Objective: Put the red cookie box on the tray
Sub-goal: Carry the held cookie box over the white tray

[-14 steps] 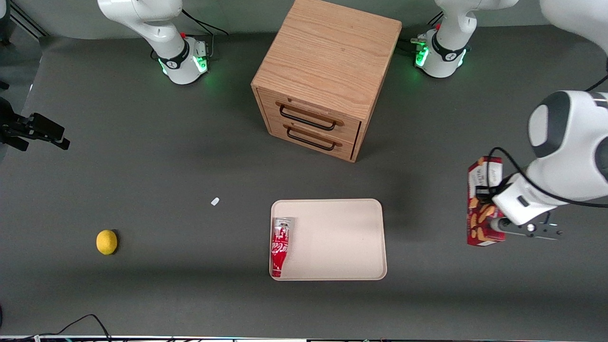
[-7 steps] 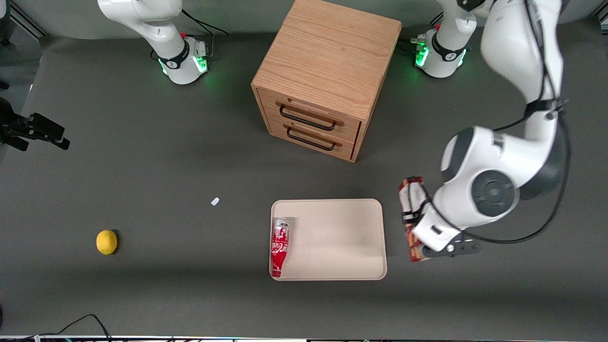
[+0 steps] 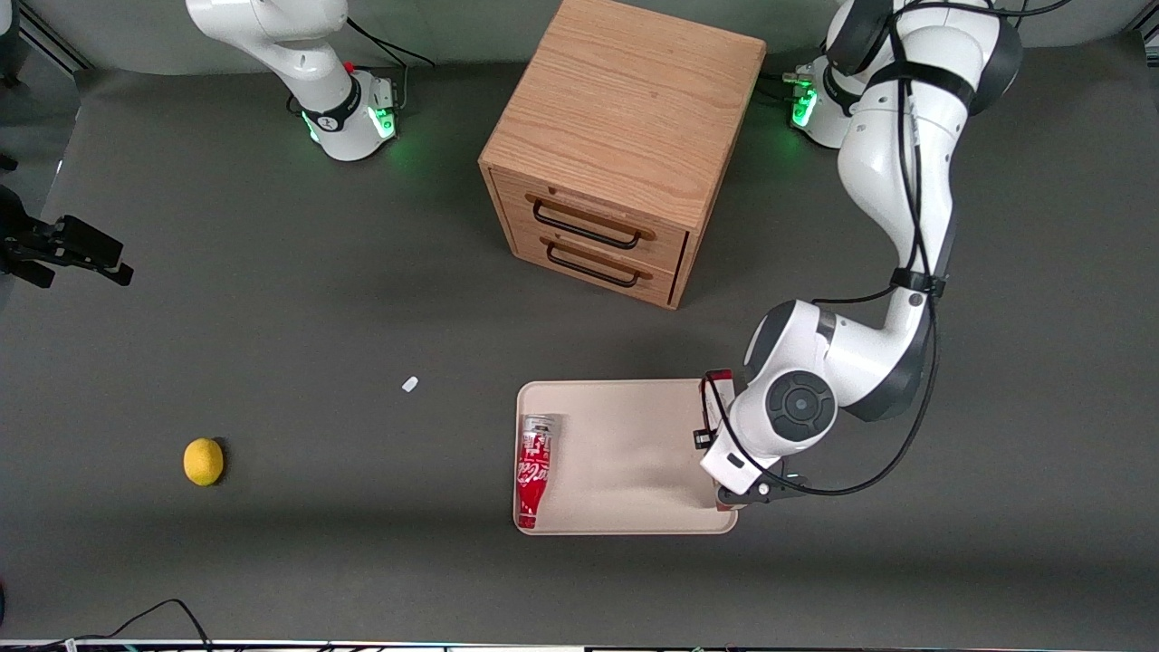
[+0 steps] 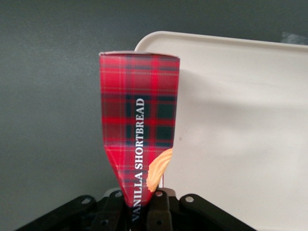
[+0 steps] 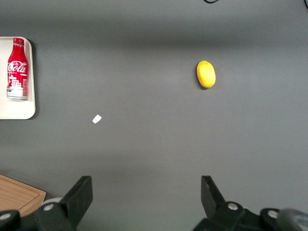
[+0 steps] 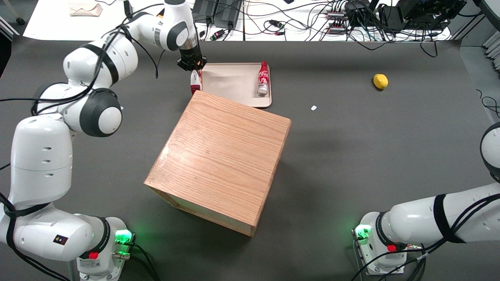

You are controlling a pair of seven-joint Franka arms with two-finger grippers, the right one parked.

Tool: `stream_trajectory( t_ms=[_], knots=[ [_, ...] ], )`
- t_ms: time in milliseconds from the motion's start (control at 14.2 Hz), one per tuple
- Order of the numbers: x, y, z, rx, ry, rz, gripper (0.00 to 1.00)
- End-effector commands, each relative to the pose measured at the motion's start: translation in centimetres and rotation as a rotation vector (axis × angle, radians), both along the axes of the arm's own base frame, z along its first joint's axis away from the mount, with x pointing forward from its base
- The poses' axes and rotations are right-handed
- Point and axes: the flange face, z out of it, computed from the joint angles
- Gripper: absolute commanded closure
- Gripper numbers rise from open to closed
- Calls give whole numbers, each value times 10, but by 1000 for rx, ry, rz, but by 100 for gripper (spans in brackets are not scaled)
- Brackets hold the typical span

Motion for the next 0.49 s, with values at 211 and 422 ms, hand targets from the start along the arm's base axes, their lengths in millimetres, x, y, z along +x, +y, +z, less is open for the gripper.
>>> stream_trajectory(
  t_ms=[211, 422],
  knots=[
    [1, -7, -12, 12, -21, 9, 100],
    [-1, -8, -17, 13, -18, 2, 100]
  ],
)
